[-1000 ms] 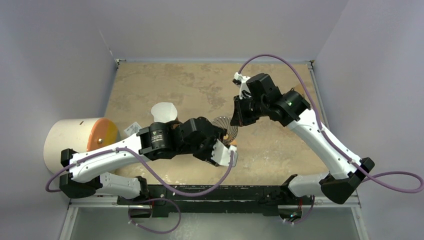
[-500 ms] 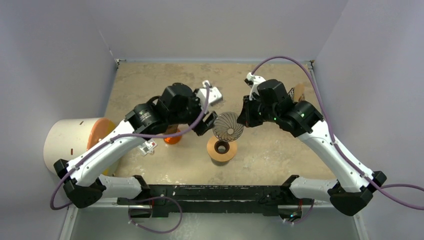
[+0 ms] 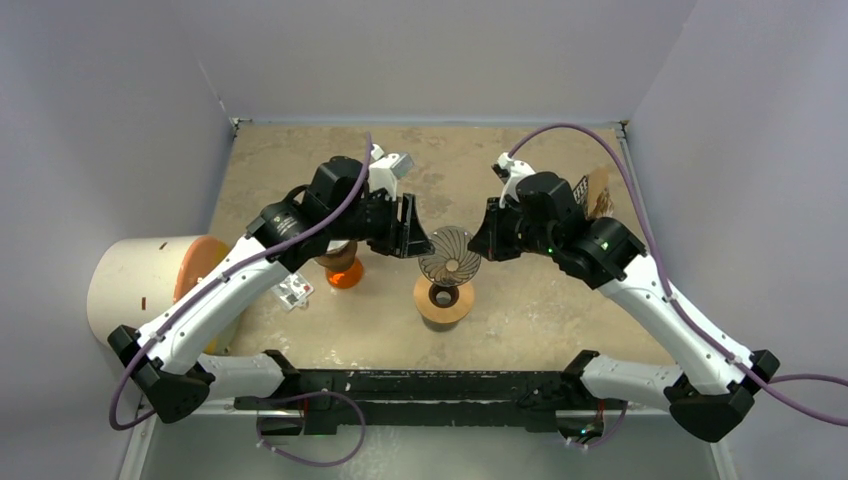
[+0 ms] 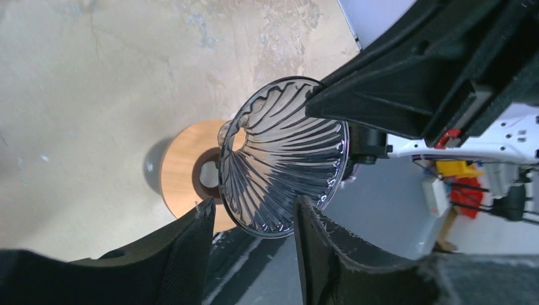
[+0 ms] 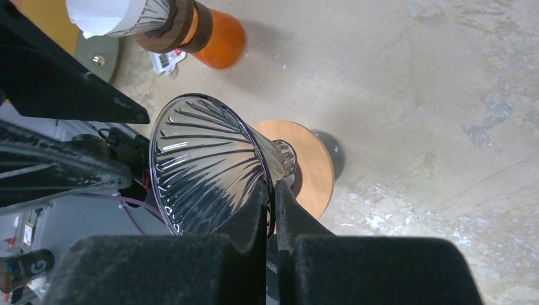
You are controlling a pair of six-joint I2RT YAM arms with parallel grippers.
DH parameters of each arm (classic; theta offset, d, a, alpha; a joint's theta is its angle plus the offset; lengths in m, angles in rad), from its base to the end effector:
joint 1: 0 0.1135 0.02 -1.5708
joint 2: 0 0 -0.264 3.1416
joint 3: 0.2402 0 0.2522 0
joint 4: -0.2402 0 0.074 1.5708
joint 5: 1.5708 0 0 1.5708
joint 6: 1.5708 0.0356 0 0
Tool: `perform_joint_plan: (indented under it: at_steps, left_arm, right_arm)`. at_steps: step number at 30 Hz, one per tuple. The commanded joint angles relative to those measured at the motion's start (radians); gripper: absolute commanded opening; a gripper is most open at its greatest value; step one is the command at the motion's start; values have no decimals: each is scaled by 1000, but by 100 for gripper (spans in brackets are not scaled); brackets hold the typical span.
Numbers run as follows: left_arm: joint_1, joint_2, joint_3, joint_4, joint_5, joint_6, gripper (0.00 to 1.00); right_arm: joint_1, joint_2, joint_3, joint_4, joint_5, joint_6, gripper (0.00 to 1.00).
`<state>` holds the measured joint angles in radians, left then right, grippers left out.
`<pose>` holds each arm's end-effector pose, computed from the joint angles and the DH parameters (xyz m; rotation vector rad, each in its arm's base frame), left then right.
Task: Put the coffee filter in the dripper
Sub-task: Place the coffee dripper in the dripper holder.
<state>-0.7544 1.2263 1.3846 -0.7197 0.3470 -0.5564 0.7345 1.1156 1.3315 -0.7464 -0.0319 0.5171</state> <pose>0.1770 -0.1830 0.4026 0.4500 2.2720 -1.0965 0.1661 0.1516 0.4063 -0.2587 2.1852 0.7666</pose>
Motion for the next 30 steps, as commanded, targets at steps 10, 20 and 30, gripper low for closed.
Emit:
perform_joint_plan:
  at_steps: [10, 20, 30]
  left_arm:
    - [27, -14, -58, -26, 59, -199, 35]
    - [27, -37, -56, -63, 42, -189, 23]
    - [26, -33, -84, -39, 53, -186, 4]
  right_arm:
    - [93, -63, -61, 154, 85, 111, 0]
    - [117, -103, -111, 191, 161, 176, 0]
    - [121, -119, -133, 200, 132, 216, 0]
